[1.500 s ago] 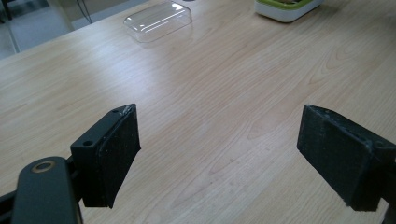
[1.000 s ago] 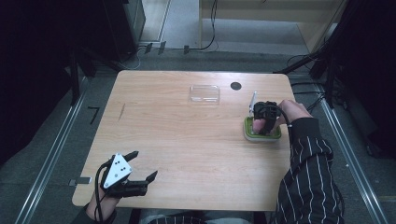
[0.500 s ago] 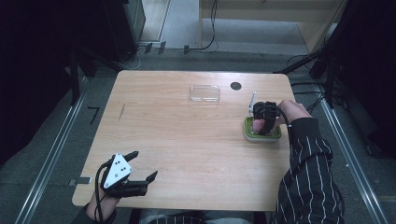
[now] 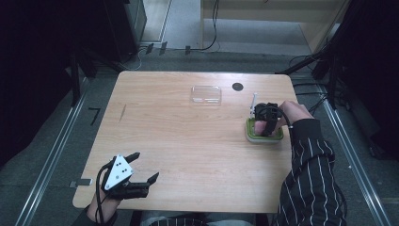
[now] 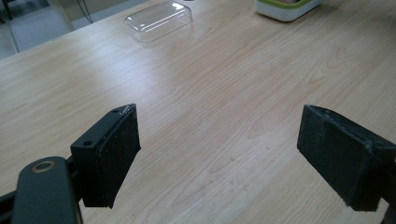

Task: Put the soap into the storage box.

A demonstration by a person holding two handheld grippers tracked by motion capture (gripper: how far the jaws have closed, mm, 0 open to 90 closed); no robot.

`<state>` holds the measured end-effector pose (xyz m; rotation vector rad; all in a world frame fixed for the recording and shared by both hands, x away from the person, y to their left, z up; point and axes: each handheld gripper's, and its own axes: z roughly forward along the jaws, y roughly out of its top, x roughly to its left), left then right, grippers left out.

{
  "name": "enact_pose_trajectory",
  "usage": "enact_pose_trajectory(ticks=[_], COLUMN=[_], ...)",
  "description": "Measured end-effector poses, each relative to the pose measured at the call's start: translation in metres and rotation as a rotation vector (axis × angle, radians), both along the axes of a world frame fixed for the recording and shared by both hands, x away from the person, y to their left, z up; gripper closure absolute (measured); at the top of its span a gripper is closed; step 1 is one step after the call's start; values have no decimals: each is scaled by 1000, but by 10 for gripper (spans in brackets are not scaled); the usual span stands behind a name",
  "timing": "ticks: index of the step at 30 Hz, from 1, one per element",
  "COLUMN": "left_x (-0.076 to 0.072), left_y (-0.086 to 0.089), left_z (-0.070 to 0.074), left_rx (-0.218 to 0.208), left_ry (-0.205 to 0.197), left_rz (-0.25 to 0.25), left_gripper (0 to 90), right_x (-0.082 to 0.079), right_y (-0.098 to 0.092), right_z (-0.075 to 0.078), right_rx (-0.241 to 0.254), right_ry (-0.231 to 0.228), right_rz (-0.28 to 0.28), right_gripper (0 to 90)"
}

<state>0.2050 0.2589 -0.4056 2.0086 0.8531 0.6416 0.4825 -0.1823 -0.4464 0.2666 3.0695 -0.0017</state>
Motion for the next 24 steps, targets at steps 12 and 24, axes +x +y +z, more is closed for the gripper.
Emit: enact_pose_trajectory(ticks=[12,24], left_x=[2,5], left_y=[-2,-4], left_z=[0,0], left_rx=[4,6], left_ry=[-2,3], left_rz=[-8,-12], left_gripper=[140,140], right_x=[-6,-10], right_y=[3,4], right_z=[15,24], right_rx=[2,-25], right_ry=[-43,-20], right_rz=[-19,-107], right_gripper=[297,164])
